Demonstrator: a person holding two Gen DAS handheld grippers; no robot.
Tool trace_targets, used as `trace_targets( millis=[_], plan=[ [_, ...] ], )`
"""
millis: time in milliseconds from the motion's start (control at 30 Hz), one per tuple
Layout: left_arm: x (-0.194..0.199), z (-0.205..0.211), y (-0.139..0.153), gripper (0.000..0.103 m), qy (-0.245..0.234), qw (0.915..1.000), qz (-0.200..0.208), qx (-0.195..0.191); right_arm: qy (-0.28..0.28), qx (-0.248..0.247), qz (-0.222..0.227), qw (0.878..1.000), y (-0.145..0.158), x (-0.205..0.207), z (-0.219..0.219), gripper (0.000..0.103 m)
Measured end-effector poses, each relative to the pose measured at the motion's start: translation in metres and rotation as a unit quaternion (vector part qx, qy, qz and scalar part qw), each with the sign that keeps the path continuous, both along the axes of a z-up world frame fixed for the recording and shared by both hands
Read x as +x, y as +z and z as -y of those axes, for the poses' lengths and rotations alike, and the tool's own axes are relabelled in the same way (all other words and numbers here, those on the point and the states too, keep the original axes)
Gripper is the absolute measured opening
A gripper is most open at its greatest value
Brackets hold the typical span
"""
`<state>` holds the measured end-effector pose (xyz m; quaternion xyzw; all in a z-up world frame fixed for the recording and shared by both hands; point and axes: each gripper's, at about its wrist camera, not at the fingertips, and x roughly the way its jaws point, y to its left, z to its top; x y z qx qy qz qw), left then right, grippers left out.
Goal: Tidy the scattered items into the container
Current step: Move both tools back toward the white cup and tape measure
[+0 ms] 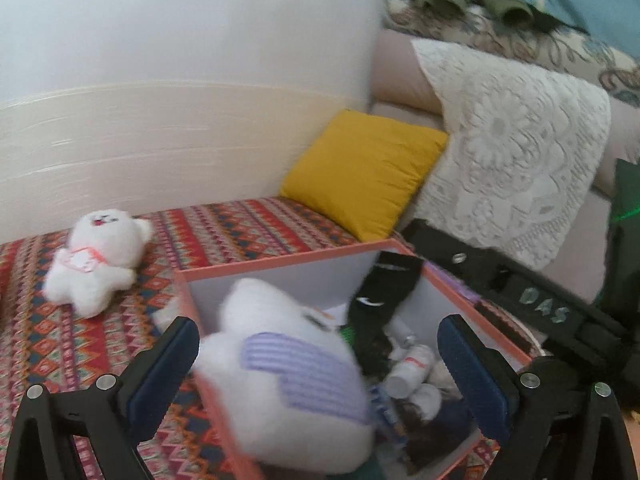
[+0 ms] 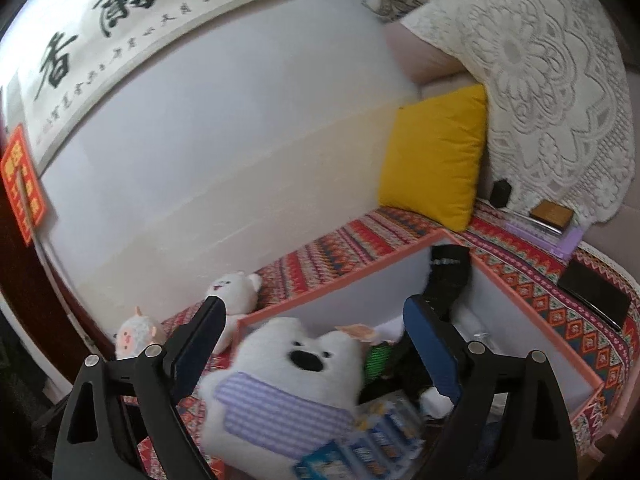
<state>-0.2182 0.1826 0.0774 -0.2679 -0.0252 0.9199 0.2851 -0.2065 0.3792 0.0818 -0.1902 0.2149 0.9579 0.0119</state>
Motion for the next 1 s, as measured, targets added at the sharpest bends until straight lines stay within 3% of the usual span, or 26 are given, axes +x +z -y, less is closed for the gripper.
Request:
trace_targets(
  millis=[200, 433, 733, 1000],
  plan=[
    [-0.006, 0.068, -0.006, 0.099, 0.057, 0.9981, 0.015, 0.021, 0.042, 0.030, -0.013, 0.999, 0.010, -0.007, 0.060, 0.095],
    [-0.017, 0.146, -0.021, 0.100, 0.131, 0.9909, 0.020, 0.025, 0.092, 0.073, -0.002, 0.993, 0.002, -0.027, 0.139, 0.097],
    [-0.046, 0.228, -0.049, 0.100, 0.189, 0.9799, 0.048, 0.043, 0.141, 0.140, 0.027, 0.980, -0.030, -0.057, 0.223, 0.097],
    [-0.094, 0.255, -0.090, 0.100, 0.197, 0.9765, 0.081, 0.033, 0.154, 0.167, 0.076, 0.971, -0.070, -0.092, 0.251, 0.097]
  ],
)
